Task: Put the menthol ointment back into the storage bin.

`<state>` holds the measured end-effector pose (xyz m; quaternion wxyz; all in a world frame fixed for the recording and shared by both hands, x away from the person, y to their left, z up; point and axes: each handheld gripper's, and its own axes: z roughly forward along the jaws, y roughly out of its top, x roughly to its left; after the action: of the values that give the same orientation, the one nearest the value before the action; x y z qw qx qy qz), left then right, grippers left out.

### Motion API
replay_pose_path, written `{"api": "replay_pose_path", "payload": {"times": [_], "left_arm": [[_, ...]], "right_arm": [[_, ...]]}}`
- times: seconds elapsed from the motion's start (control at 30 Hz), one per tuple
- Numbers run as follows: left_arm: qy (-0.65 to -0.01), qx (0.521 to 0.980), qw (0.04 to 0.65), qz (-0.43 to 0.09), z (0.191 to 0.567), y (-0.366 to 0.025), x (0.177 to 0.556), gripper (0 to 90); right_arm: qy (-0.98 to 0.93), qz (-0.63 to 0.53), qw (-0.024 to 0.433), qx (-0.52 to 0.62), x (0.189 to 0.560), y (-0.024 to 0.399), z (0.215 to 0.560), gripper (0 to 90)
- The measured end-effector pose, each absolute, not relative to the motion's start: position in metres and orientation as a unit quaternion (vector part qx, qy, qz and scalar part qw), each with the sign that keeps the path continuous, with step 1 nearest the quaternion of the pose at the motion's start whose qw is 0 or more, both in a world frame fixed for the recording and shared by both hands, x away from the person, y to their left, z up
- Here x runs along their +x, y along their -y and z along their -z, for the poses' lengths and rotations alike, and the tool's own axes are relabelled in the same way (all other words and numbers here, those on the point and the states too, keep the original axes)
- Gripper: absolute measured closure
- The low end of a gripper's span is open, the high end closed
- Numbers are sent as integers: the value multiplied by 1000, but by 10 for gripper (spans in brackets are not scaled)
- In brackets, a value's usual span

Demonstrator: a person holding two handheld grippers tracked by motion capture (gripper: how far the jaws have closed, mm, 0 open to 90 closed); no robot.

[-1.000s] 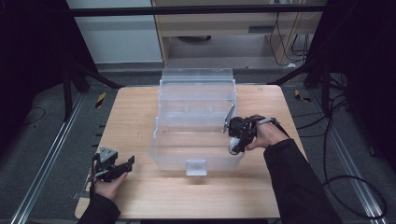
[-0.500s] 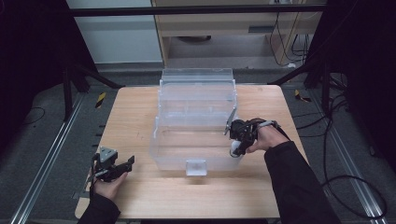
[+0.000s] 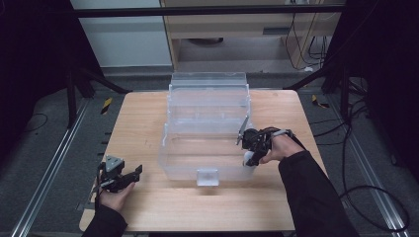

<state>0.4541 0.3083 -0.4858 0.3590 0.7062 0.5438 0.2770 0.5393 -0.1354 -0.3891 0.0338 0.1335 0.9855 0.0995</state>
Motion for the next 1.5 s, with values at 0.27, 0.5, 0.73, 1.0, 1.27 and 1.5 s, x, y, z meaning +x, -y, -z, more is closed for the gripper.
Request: {"api": "replay_pose_path", "payload": {"times": [0.27,0.5,0.73,1.0,1.27,1.5], "left_arm": [[-544,706,359,-277,486,-308,454,280],[-544,706,359,-277,486,-308,454,280],[-544,706,360,-277,486,-308,454,280],[-544,705,360,-278,486,-308,454,280],[-545,704,362,-278,485,-308,454,280],[-545,704,362,-278,485,-308,453,280]], "right_arm": [[-986,-97,32,133,540,135,391,499],[-986,-95,33,133,540,134,392,497],[-985,-101,36,134,540,136,390,505],[-982,-118,48,142,537,139,382,500],[-966,-171,92,169,527,150,366,382],[-939,-228,144,214,514,172,355,250]]}}
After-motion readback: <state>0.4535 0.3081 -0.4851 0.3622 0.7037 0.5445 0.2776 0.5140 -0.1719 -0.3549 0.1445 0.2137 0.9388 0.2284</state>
